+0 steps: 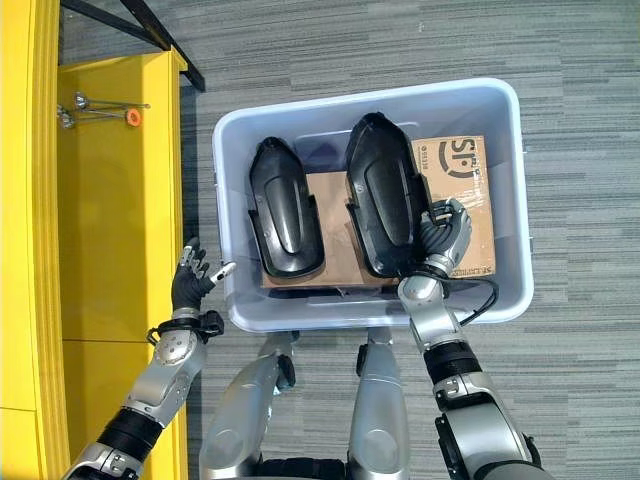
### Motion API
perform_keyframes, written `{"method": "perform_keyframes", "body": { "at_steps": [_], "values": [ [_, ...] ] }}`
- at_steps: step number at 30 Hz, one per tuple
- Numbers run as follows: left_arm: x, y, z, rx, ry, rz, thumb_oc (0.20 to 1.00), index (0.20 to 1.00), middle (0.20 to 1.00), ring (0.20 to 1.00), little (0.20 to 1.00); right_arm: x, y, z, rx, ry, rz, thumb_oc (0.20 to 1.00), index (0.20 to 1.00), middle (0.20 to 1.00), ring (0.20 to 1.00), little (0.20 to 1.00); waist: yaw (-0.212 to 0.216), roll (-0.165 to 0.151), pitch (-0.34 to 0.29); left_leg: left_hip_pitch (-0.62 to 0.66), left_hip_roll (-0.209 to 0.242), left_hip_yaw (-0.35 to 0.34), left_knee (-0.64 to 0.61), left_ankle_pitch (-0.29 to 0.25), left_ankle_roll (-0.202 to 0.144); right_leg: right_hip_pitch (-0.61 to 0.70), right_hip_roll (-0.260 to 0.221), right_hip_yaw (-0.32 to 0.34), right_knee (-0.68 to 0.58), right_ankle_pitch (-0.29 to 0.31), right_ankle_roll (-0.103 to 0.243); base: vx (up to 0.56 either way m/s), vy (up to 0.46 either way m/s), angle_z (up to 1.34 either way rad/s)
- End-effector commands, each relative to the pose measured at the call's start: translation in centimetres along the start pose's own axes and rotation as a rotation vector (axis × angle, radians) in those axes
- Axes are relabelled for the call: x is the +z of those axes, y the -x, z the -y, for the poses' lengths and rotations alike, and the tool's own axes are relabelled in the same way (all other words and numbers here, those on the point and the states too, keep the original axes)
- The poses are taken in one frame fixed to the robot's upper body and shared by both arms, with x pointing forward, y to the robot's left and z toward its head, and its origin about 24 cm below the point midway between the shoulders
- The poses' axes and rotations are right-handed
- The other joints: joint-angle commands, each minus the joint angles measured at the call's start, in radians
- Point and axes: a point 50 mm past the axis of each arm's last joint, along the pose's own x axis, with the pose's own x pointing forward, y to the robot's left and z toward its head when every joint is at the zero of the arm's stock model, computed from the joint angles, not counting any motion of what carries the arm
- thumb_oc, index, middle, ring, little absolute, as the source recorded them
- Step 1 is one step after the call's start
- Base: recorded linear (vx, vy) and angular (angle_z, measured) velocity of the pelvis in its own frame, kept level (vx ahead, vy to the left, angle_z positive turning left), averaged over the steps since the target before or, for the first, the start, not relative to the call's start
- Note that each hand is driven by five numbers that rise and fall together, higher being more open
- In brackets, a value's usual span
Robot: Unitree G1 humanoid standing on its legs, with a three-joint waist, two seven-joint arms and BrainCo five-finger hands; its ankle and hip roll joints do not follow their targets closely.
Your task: Move parts from the plastic box to the shelf.
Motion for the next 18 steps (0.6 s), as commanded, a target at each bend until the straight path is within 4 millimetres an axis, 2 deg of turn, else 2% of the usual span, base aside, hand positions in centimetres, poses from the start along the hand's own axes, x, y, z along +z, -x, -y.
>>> {"method": "perform_keyframes", "body": {
  "at_steps": [1, 5, 10, 14, 18],
  "values": [
    [0.7, 0.4, -2.3, 0.039, -0.051, 0.05, 1.0, 1.0, 1.0, 1.0, 1.0, 2.9, 0.0, 0.4, -0.002, -0.186, 0.107, 0.2, 0.2, 0.2, 0.2, 0.2, 0.016, -0.053, -0.041, 0.021, 0.023, -0.09, 0.138, -0.157, -0.031, 0.014, -0.031, -0.038, 0.062, -0.04, 0.037, 0.0, -0.013, 0.07],
    [0.5, 0.7, -2.7, 0.042, -0.056, 0.035, 1.0, 1.0, 1.0, 1.0, 1.0, 3.4, 0.8, -0.2, 0.063, -0.259, 0.111, 0.2, 0.2, 0.2, 0.2, 0.2, 0.019, -0.059, -0.054, 0.039, 0.026, -0.096, 0.135, -0.156, -0.032, 0.033, -0.029, -0.043, 0.063, -0.045, 0.035, 0.01, -0.016, 0.1],
    [-0.1, 1.2, -3.5, 0.06, -0.061, 0.007, 1.0, 1.0, 1.0, 1.0, 1.0, 4.1, 2.4, -1.3, 0.183, -0.443, 0.085, 0.2, 0.2, 0.2, 0.2, 0.2, 0.025, -0.067, -0.083, 0.067, 0.032, -0.098, 0.123, -0.15, -0.036, 0.058, -0.025, -0.049, 0.061, -0.046, 0.031, 0.0, 0.0, 0.0],
    [-0.7, 1.6, -4.3, 0.074, -0.071, -0.022, 1.0, 1.0, 1.0, 1.0, 1.0, 4.3, 3.2, -1.8, 0.26, -0.489, 0.082, 0.2, 0.2, 0.2, 0.2, 0.2, 0.03, -0.07, -0.103, 0.097, 0.039, -0.102, 0.108, -0.147, -0.039, 0.083, -0.019, -0.056, 0.058, -0.054, 0.03, 0.03, -0.029, -0.01],
    [-0.7, 2.0, -4.6, 0.076, -0.069, -0.027, 1.0, 1.0, 1.0, 1.0, 1.0, 4.6, 3.6, -1.8, 0.294, -0.461, 0.117, 0.2, 0.2, 0.2, 0.2, 0.2, 0.033, -0.069, -0.123, 0.119, 0.045, -0.106, 0.093, -0.14, -0.043, 0.101, -0.014, -0.062, 0.057, -0.064, 0.028, 0.02, -0.014, 0.0]
  ]
}}
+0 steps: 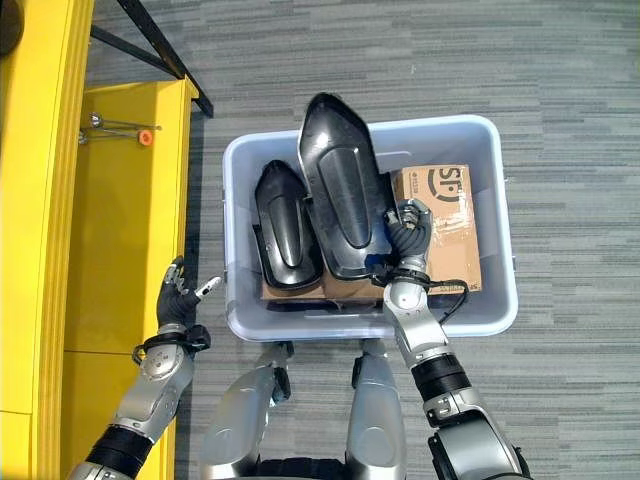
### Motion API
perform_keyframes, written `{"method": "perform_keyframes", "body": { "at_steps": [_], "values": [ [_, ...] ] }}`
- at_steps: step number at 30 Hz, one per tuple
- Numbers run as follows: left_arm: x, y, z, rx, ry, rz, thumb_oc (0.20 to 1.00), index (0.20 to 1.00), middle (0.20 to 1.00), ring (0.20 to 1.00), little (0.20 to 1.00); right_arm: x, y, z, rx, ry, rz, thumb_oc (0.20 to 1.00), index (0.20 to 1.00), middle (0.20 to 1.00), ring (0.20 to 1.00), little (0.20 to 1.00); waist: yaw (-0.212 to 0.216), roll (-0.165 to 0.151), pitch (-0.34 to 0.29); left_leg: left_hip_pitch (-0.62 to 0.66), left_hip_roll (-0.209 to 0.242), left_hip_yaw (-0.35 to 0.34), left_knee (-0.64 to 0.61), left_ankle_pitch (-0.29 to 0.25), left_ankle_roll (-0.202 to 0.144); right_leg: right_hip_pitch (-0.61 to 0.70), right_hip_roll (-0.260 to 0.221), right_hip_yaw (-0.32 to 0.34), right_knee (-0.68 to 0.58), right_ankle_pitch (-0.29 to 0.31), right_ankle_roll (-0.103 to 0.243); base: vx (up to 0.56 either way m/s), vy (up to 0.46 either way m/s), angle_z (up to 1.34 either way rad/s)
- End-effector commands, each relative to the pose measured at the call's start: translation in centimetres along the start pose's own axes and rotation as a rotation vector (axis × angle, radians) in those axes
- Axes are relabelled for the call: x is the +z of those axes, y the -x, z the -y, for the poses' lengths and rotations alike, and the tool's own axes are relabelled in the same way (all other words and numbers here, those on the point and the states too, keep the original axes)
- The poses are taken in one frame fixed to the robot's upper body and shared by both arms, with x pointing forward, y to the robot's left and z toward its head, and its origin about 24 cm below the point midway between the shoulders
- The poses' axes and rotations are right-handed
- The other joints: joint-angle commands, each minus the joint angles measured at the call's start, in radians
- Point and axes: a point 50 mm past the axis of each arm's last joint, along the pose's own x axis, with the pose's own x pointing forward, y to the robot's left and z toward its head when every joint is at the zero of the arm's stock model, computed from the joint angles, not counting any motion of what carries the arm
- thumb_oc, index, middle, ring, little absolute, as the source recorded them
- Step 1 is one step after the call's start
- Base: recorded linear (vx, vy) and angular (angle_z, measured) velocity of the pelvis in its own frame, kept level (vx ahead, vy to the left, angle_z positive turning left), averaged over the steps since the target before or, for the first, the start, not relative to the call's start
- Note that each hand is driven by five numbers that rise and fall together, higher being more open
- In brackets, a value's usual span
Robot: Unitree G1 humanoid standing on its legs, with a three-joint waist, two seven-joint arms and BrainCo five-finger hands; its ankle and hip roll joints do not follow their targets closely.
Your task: Move parts from the plastic box to the shelf.
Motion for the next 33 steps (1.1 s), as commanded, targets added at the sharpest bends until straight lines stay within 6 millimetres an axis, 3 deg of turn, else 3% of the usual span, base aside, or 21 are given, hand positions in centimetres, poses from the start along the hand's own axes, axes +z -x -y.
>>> {"method": "perform_keyframes", "body": {
  "at_steps": [1, 8, 13, 18, 20, 22, 23, 24, 25, 26, 27, 29, 31, 33],
  "values": [
    [0.5, 0.7, -2.1, 0.01, -0.057, 0.04, 1.0, 1.0, 1.0, 1.0, 1.0, 2.2, 0.9, -0.6, 0.049, -0.104, 0.126, 0.2, 0.2, 0.2, 0.2, 0.2, 0.028, -0.05, -0.13, 0.032, 0.037, -0.089, 0.081, -0.106, -0.026, 0.001, -0.019, -0.044, 0.059, -0.04, 0.029, 0.06, -0.038, 0.01],
    [-0.6, 1.4, -3.1, 0.032, -0.08, -0.008, 1.0, 1.0, 1.0, 1.0, 1.0, 2.2, 1.5, -0.9, 0.125, -0.085, 0.134, 0.2, 0.2, 0.2, 0.2, 0.2, 0.038, -0.068, -0.178, 0.1, 0.075, -0.095, 0.07, -0.107, -0.033, 0.047, 0.005, -0.066, 0.097, -0.087, 0.022, 0.04, -0.052, 0.0],
    [-1.4, 2.2, -4.0, 0.047, -0.101, -0.045, 1.0, 1.0, 1.0, 1.0, 1.0, 1.9, 2.0, -0.6, 0.159, -0.062, 0.125, 0.2, 0.2, 0.2, 0.2, 0.2, 0.046, -0.064, -0.211, 0.14, 0.098, -0.112, 0.059, -0.101, -0.038, 0.078, 0.021, -0.086, 0.14, -0.132, 0.01, 0.03, -0.09, 0.06],
    [-2.8, 4.0, -5.9, 0.106, -0.116, -0.114, 1.0, 1.0, 1.0, 1.0, 1.0, 1.4, 2.6, -0.2, 0.202, -0.025, 0.115, 0.2, 0.2, 0.2, 0.2, 0.2, 0.07, -0.048, -0.238, 0.173, 0.147, -0.148, 0.062, -0.074, -0.049, 0.103, 0.054, -0.127, 0.242, -0.222, -0.03, -0.01, -0.165, 0.14],
    [-3.0, 4.2, -6.2, 0.116, -0.113, -0.121, 1.0, 1.0, 1.0, 1.0, 1.0, 1.3, 2.7, -0.1, 0.203, -0.028, 0.113, 0.2, 0.2, 0.2, 0.2, 0.2, 0.072, -0.047, -0.238, 0.175, 0.154, -0.155, 0.062, -0.069, -0.052, 0.106, 0.058, -0.132, 0.252, -0.232, -0.037, -0.04, -0.172, 0.24],
    [-3.4, 4.7, -7.1, 0.181, -0.089, -0.14, 1.0, 1.0, 1.0, 1.0, 1.0, 1.3, 2.6, -0.2, 0.208, -0.025, 0.11, 0.2, 0.2, 0.2, 0.2, 0.2, 0.102, -0.042, -0.235, 0.169, 0.182, -0.201, 0.044, -0.005, -0.067, 0.124, 0.082, -0.163, 0.258, -0.265, -0.064, -0.08, -0.259, 0.28],
    [-3.4, 4.6, -7.1, 0.181, -0.088, -0.14, 1.0, 1.0, 1.0, 1.0, 1.0, 1.3, 2.6, -0.2, 0.208, -0.025, 0.111, 0.2, 0.2, 0.2, 0.2, 0.2, 0.101, -0.041, -0.237, 0.166, 0.183, -0.202, 0.042, -0.001, -0.067, 0.123, 0.084, -0.165, 0.254, -0.261, -0.065, -0.11, -0.211, 0.3],
    [-3.7, 4.9, -7.5, 0.217, -0.066, -0.156, 1.0, 1.0, 1.0, 1.0, 1.0, 1.2, 2.4, 0.1, 0.199, -0.013, 0.109, 0.2, 0.2, 0.2, 0.2, 0.2, 0.124, -0.034, -0.242, 0.141, 0.192, -0.246, -0.001, 0.079, -0.086, 0.134, 0.092, -0.206, 0.225, -0.269, -0.08, -0.1, -0.186, 0.38],
    [-3.9, 4.9, -7.5, 0.223, -0.063, -0.162, 1.0, 1.0, 1.0, 1.0, 1.0, 1.2, 2.4, 0.4, 0.188, -0.005, 0.108, 0.2, 0.2, 0.2, 0.2, 0.2, 0.136, -0.032, -0.243, 0.131, 0.191, -0.253, -0.021, 0.115, -0.099, 0.143, 0.087, -0.224, 0.21, -0.274, -0.083, -0.1, -0.184, 0.6],
    [-3.8, 4.9, -7.5, 0.223, -0.063, -0.161, 1.0, 1.0, 1.0, 1.0, 1.0, 1.2, 2.4, 0.4, 0.188, -0.005, 0.108, 0.2, 0.2, 0.2, 0.2, 0.2, 0.134, -0.03, -0.245, 0.127, 0.193, -0.256, -0.023, 0.119, -0.099, 0.142, 0.089, -0.227, 0.205, -0.269, -0.084, -0.09, -0.144, 0.86],
    [-3.9, 4.4, -7.1, 0.209, -0.072, -0.164, 1.0, 1.0, 1.0, 1.0, 1.0, 1.1, 2.1, 1.3, 0.149, 0.002, 0.108, 0.2, 0.2, 0.2, 0.2, 0.2, 0.145, -0.033, -0.244, 0.088, 0.167, -0.246, -0.025, 0.162, -0.106, 0.169, 0.066, -0.276, 0.154, -0.259, -0.089, -0.1, -0.146, 0.88],
    [-3.9, 4.0, -6.6, 0.185, -0.083, -0.163, 1.0, 1.0, 1.0, 1.0, 1.0, 1.3, 1.9, 2.0, 0.123, 0.022, 0.125, 0.2, 0.2, 0.2, 0.2, 0.2, 0.142, -0.039, -0.253, 0.095, 0.144, -0.198, 0.032, 0.102, -0.087, 0.176, 0.041, -0.31, 0.109, -0.228, -0.087, -0.17, -0.176, 0.96],
    [-3.7, 4.0, -6.1, 0.161, -0.078, -0.15, 1.0, 1.0, 1.0, 1.0, 1.0, 1.0, 2.1, 2.5, 0.11, 0.043, 0.119, 0.2, 0.2, 0.2, 0.2, 0.2, 0.13, -0.042, -0.268, 0.132, 0.128, -0.184, 0.11, 0.001, -0.082, 0.193, 0.018, -0.333, 0.077, -0.221, -0.075, -0.08, -0.086, 1.5],
    [-3.6, 4.0, -5.7, 0.14, -0.072, -0.144, 1.0, 1.0, 1.0, 1.0, 1.0, 0.4, 2.4, 2.9, 0.099, 0.051, 0.097, 0.2, 0.2, 0.2, 0.2, 0.2, 0.115, -0.036, -0.286, 0.172, 0.114, -0.181, 0.174, -0.065, -0.078, 0.211, 0.006, -0.364, 0.05, -0.206, -0.071, -0.05, 0.003, 0.91]
  ]
}}
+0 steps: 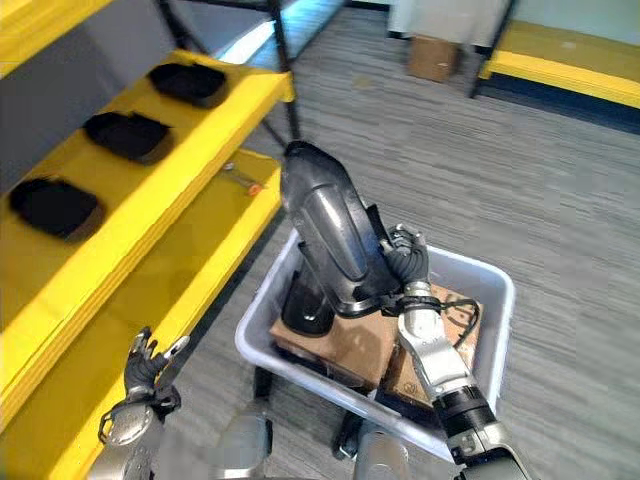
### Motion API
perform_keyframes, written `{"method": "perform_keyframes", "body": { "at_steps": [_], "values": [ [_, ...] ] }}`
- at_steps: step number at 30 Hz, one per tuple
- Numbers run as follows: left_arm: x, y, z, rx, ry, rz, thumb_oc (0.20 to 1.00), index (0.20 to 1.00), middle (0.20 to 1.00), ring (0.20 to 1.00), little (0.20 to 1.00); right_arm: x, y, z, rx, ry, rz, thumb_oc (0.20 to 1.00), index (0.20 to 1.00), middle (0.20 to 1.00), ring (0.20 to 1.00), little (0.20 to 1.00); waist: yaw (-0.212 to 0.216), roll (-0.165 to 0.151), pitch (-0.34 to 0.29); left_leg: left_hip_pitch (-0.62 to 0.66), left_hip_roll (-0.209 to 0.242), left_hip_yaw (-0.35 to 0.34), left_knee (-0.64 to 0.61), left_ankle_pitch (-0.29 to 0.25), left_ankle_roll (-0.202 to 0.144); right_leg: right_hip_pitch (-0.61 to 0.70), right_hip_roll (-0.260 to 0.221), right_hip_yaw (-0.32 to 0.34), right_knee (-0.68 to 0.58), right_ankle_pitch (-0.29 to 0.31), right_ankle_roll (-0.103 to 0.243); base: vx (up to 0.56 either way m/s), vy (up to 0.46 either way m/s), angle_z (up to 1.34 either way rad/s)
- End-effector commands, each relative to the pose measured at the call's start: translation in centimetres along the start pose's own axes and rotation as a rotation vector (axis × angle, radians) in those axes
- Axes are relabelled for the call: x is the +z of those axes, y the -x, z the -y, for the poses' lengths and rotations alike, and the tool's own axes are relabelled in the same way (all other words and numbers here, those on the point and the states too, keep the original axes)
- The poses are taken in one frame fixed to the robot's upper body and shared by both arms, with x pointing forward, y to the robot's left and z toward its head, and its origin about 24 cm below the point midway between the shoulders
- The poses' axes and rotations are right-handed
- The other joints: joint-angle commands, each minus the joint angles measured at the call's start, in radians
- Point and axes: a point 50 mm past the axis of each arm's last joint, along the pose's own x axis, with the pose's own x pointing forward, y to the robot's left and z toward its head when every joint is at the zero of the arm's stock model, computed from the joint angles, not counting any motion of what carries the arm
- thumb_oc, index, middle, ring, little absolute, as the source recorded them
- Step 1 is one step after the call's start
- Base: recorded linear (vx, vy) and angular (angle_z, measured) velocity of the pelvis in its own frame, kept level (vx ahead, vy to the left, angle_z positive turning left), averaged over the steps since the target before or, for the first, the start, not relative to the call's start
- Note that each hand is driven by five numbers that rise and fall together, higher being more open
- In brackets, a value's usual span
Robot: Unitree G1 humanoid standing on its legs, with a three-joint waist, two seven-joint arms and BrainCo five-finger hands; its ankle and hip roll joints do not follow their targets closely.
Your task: Move parts from the plastic box to the shelf.
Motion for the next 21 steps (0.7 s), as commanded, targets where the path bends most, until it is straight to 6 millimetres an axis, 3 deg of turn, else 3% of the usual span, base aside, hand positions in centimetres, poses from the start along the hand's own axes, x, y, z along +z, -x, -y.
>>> {"method": "perform_keyframes", "body": {
  "at_steps": [1, 5, 6, 9, 11, 14, 17, 21],
  "values": [
    [2.4, -0.2, 0.3, -0.048, -0.036, 0.132, 1.0, 1.0, 1.0, 1.0, 1.0, 2.4, 0.1, 0.6, -0.046, -0.056, 0.14, 0.2, 0.2, 0.2, 0.2, 0.2, -0.049, -0.017, -0.05, 0.136, 0.009, 0.024, 0.044, 0.057, -0.053, 0.069, 0.003, 0.036, -0.169, 0.056, 0.151, -0.06, 0.047, 0.77],
    [2.4, -0.1, 0.7, -0.07, -0.053, 0.132, 1.0, 1.0, 1.0, 1.0, 1.0, 1.4, 0.8, 1.3, -0.066, -0.05, 0.102, 0.2, 0.2, 0.2, 0.2, 0.2, -0.076, -0.006, -0.076, 0.204, 0.013, 0.045, 0.03, 0.011, -0.055, 0.076, -0.026, -0.013, -0.146, 0.064, 0.164, -0.02, 0.112, 0.74],
    [2.3, 0.0, 1.0, -0.095, -0.065, 0.129, 1.0, 1.0, 1.0, 1.0, 1.0, 0.7, 1.2, 1.9, -0.092, -0.06, 0.069, 0.2, 0.2, 0.2, 0.2, 0.2, -0.086, 0.005, -0.086, 0.199, -0.006, 0.062, -0.023, -0.04, -0.04, 0.089, -0.051, -0.037, -0.143, 0.082, 0.185, -0.02, 0.269, 0.93],
    [2.1, 0.2, 1.0, -0.111, -0.08, 0.124, 1.0, 1.0, 1.0, 1.0, 1.0, 0.1, 1.8, 2.1, -0.11, -0.08, 0.038, 0.2, 0.2, 0.2, 0.2, 0.2, -0.086, 0.015, -0.101, 0.215, -0.024, 0.091, -0.085, -0.052, -0.028, 0.098, -0.082, -0.052, -0.127, 0.108, 0.207, 0.0, 0.243, 0.61],
    [2.2, 0.2, 0.9, -0.109, -0.094, 0.126, 1.0, 1.0, 1.0, 1.0, 1.0, -0.1, 1.9, 2.1, -0.11, -0.083, 0.031, 0.2, 0.2, 0.2, 0.2, 0.2, -0.082, 0.012, -0.101, 0.219, -0.035, 0.089, -0.101, -0.052, -0.021, 0.104, -0.091, -0.054, -0.136, 0.124, 0.218, -0.01, 0.194, 0.07],
    [2.8, 0.1, 0.1, -0.083, -0.101, 0.158, 1.0, 1.0, 1.0, 1.0, 1.0, -0.3, 1.9, 1.8, -0.106, -0.085, 0.02, 0.2, 0.2, 0.2, 0.2, 0.2, -0.056, -0.005, -0.094, 0.213, -0.093, 0.085, -0.107, -0.081, 0.011, 0.111, -0.133, -0.049, -0.197, 0.22, 0.268, -0.03, 0.278, 0.06],
    [2.8, 0.2, -0.1, -0.08, -0.098, 0.157, 1.0, 1.0, 1.0, 1.0, 1.0, -0.4, 1.9, 1.8, -0.107, -0.092, 0.013, 0.2, 0.2, 0.2, 0.2, 0.2, -0.05, -0.01, -0.092, 0.208, -0.106, 0.086, -0.103, -0.089, 0.017, 0.117, -0.144, -0.056, -0.218, 0.242, 0.282, -0.04, 0.175, 0.09],
    [2.9, 0.2, -0.2, -0.08, -0.103, 0.162, 1.0, 1.0, 1.0, 1.0, 1.0, -0.4, 1.8, 1.6, -0.114, -0.104, 0.003, 0.2, 0.2, 0.2, 0.2, 0.2, -0.031, -0.027, -0.078, 0.172, -0.169, 0.072, -0.061, -0.124, 0.044, 0.128, -0.194, -0.055, -0.276, 0.321, 0.327, -0.08, 0.253, 0.12]
  ]
}}
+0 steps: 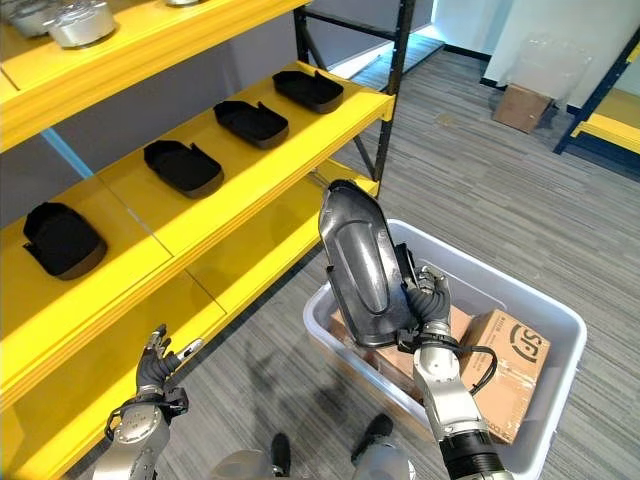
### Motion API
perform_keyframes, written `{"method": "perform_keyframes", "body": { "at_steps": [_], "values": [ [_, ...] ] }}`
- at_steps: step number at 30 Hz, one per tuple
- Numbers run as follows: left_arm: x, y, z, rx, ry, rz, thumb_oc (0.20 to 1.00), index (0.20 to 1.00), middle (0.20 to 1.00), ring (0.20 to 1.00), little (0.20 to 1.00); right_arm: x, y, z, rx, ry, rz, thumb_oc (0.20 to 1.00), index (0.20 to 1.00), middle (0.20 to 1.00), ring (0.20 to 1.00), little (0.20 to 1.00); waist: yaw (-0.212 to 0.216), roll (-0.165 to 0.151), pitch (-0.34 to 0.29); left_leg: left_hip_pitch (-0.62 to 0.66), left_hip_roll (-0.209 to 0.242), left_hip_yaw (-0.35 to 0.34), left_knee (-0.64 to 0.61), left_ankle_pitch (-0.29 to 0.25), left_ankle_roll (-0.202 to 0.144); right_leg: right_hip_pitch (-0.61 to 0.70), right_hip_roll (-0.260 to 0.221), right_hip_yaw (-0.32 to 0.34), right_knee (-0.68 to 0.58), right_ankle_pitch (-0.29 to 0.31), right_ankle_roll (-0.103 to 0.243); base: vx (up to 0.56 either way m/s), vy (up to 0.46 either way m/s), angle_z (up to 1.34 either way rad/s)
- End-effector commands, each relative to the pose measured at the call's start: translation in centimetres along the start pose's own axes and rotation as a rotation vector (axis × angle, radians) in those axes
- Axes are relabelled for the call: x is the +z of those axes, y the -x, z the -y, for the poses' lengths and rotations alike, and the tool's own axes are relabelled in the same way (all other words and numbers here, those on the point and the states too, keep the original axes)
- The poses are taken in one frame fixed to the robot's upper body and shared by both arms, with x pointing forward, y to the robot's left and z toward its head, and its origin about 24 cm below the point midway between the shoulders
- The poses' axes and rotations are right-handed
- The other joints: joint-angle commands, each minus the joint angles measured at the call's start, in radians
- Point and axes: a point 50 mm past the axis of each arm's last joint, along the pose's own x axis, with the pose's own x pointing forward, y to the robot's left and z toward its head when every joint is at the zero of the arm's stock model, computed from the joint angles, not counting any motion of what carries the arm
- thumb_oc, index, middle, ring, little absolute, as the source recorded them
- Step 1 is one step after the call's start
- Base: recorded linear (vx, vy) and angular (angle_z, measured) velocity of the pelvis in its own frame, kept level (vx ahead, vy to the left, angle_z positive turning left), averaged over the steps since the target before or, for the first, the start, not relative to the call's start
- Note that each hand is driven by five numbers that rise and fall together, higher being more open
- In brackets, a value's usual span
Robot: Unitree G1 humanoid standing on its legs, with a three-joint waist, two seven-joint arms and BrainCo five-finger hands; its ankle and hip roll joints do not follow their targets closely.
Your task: Move parts from the plastic box to the shelf.
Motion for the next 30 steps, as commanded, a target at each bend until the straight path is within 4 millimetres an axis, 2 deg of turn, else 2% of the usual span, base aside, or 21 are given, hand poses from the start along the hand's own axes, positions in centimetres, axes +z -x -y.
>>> {"method": "perform_keyframes", "body": {
  "at_steps": [1, 6, 7, 8, 9, 10, 11, 12, 13, 14, 16, 17, 18, 20, 25, 28, 30],
  "values": [
    [3.5, -0.3, -0.8, -0.01, -0.032, 0.174, 1.0, 1.0, 1.0, 1.0, 1.0, 4.5, -1.2, -0.7, 0.0, -0.104, 0.191, 0.2, 0.2, 0.2, 0.2, 0.2, 0.013, -0.037, 0.005, -0.03, -0.021, -0.044, 0.044, -0.06, 0.018, 0.112, -0.064, 0.071, -0.158, 0.116, 0.179, -0.07, 0.237, 0.14],
    [3.7, -0.4, -1.2, -0.01, -0.062, 0.184, 1.0, 1.0, 1.0, 1.0, 1.0, 3.9, -1.1, -0.8, -0.003, -0.115, 0.16, 0.2, 0.2, 0.2, 0.2, 0.2, 0.017, -0.038, 0.005, -0.027, -0.059, -0.062, 0.033, -0.058, 0.046, 0.102, -0.094, 0.119, -0.143, 0.155, 0.202, -0.06, 0.249, 0.22],
    [4.0, -0.5, -1.4, -0.014, -0.084, 0.2, 1.0, 1.0, 1.0, 1.0, 1.0, 3.7, -1.1, -0.9, -0.001, -0.117, 0.151, 0.2, 0.2, 0.2, 0.2, 0.2, 0.011, -0.037, 0.003, -0.034, -0.068, -0.069, 0.009, -0.025, 0.059, 0.082, -0.086, 0.162, -0.119, 0.149, 0.176, -0.08, 0.141, 0.29],
    [4.0, -0.5, -1.4, -0.014, -0.084, 0.2, 1.0, 1.0, 1.0, 1.0, 1.0, 3.6, -1.0, -0.9, -0.001, -0.117, 0.151, 0.2, 0.2, 0.2, 0.2, 0.2, 0.012, -0.037, 0.002, -0.034, -0.068, -0.067, 0.008, -0.024, 0.059, 0.08, -0.086, 0.165, -0.117, 0.148, 0.176, -0.08, 0.201, 0.33],
    [4.3, -0.6, -1.4, -0.021, -0.096, 0.209, 1.0, 1.0, 1.0, 1.0, 1.0, 3.6, -1.0, -0.9, 0.003, -0.117, 0.151, 0.2, 0.2, 0.2, 0.2, 0.2, 0.003, -0.033, 0.0, -0.027, -0.068, -0.084, -0.013, -0.01, 0.063, 0.062, -0.05, 0.24, -0.076, 0.119, 0.162, 0.01, 0.163, 0.51],
    [4.8, -1.0, -0.9, -0.053, -0.122, 0.227, 1.0, 1.0, 1.0, 1.0, 1.0, 3.3, -1.0, -0.7, 0.01, -0.124, 0.142, 0.2, 0.2, 0.2, 0.2, 0.2, -0.023, -0.034, -0.013, -0.021, -0.073, -0.125, -0.062, 0.037, 0.072, 0.029, 0.098, 0.39, -0.007, 0.02, 0.12, 0.04, 0.203, 0.72],
    [4.9, -1.0, -0.8, -0.064, -0.128, 0.227, 1.0, 1.0, 1.0, 1.0, 1.0, 3.2, -0.8, -0.5, 0.015, -0.128, 0.138, 0.2, 0.2, 0.2, 0.2, 0.2, -0.031, -0.037, -0.021, -0.012, -0.077, -0.143, -0.083, 0.051, 0.073, 0.026, 0.16, 0.421, 0.005, -0.02, 0.105, 0.03, 0.14, 0.85],
    [4.9, -1.0, -0.8, -0.064, -0.128, 0.227, 1.0, 1.0, 1.0, 1.0, 1.0, 3.2, -0.8, -0.5, 0.015, -0.128, 0.138, 0.2, 0.2, 0.2, 0.2, 0.2, -0.031, -0.037, -0.021, -0.013, -0.077, -0.143, -0.083, 0.051, 0.073, 0.025, 0.161, 0.421, 0.005, -0.02, 0.105, 0.05, 0.07, 0.99],
    [4.6, -0.9, -0.7, -0.078, -0.127, 0.217, 1.0, 1.0, 1.0, 1.0, 1.0, 2.7, -0.6, -0.2, 0.019, -0.124, 0.129, 0.2, 0.2, 0.2, 0.2, 0.2, -0.038, -0.056, -0.035, -0.009, -0.091, -0.169, -0.108, 0.07, 0.073, 0.027, 0.249, 0.429, -0.022, -0.053, 0.077, 0.04, 0.024, 0.61],
    [4.5, -0.9, -0.5, -0.086, -0.127, 0.211, 1.0, 1.0, 1.0, 1.0, 1.0, 2.5, -0.5, 0.1, 0.01, -0.132, 0.123, 0.2, 0.2, 0.2, 0.2, 0.2, -0.046, -0.07, -0.041, -0.01, -0.1, -0.181, -0.113, 0.078, 0.069, 0.034, 0.293, 0.443, -0.054, -0.058, 0.065, 0.04, 0.026, 0.35],
    [4.4, -0.8, -0.2, -0.104, -0.126, 0.206, 1.0, 1.0, 1.0, 1.0, 1.0, 2.1, -0.3, 0.4, 0.0, -0.139, 0.111, 0.2, 0.2, 0.2, 0.2, 0.2, -0.055, -0.089, -0.051, -0.018, -0.117, -0.196, -0.112, 0.087, 0.066, 0.046, 0.345, 0.489, -0.111, -0.05, 0.054, 0.02, -0.007, 0.29],
    [4.3, -0.8, 0.0, -0.114, -0.13, 0.205, 1.0, 1.0, 1.0, 1.0, 1.0, 2.0, -0.3, 0.6, -0.009, -0.146, 0.107, 0.2, 0.2, 0.2, 0.2, 0.2, -0.065, -0.094, -0.055, -0.023, -0.123, -0.212, -0.109, 0.089, 0.066, 0.046, 0.377, 0.544, -0.14, -0.045, 0.047, 0.03, -0.01, 0.44],
    [4.3, -0.8, 0.0, -0.114, -0.13, 0.204, 1.0, 1.0, 1.0, 1.0, 1.0, 1.9, -0.2, 0.6, -0.008, -0.146, 0.107, 0.2, 0.2, 0.2, 0.2, 0.2, -0.065, -0.093, -0.056, -0.023, -0.122, -0.212, -0.109, 0.087, 0.066, 0.048, 0.378, 0.545, -0.144, -0.044, 0.047, 0.02, -0.007, 0.32],
    [4.0, -0.6, 0.5, -0.139, -0.136, 0.198, 1.0, 1.0, 1.0, 1.0, 1.0, 1.7, 0.1, 1.1, -0.012, -0.147, 0.104, 0.2, 0.2, 0.2, 0.2, 0.2, -0.08, -0.104, -0.053, -0.031, -0.144, -0.25, -0.085, 0.088, 0.069, 0.06, 0.404, 0.63, -0.178, -0.014, 0.04, 0.02, -0.008, 0.36],
    [3.6, -0.2, 0.7, -0.153, -0.125, 0.187, 1.0, 1.0, 1.0, 1.0, 1.0, 1.4, 0.2, 1.5, -0.016, -0.134, 0.088, 0.2, 0.2, 0.2, 0.2, 0.2, -0.079, -0.1, -0.076, -0.004, -0.147, -0.245, -0.097, 0.082, 0.067, 0.114, 0.388, 0.595, -0.207, -0.013, 0.037, 0.07, -0.036, 0.47],
    [3.4, -0.1, 0.6, -0.15, -0.114, 0.177, 1.0, 1.0, 1.0, 1.0, 1.0, 1.2, 0.1, 1.6, -0.019, -0.129, 0.081, 0.2, 0.2, 0.2, 0.2, 0.2, -0.071, -0.097, -0.092, -0.002, -0.15, -0.25, -0.061, 0.062, 0.064, 0.139, 0.383, 0.575, -0.218, -0.025, 0.028, 0.05, -0.059, 0.07],
    [3.3, 0.0, 0.5, -0.147, -0.099, 0.169, 1.0, 1.0, 1.0, 1.0, 1.0, 1.1, 0.1, 1.8, -0.021, -0.127, 0.078, 0.2, 0.2, 0.2, 0.2, 0.2, -0.061, -0.095, -0.093, -0.012, -0.16, -0.254, 0.012, 0.034, 0.053, 0.158, 0.376, 0.556, -0.225, -0.032, 0.023, 0.03, -0.061, 0.3]
  ]
}}
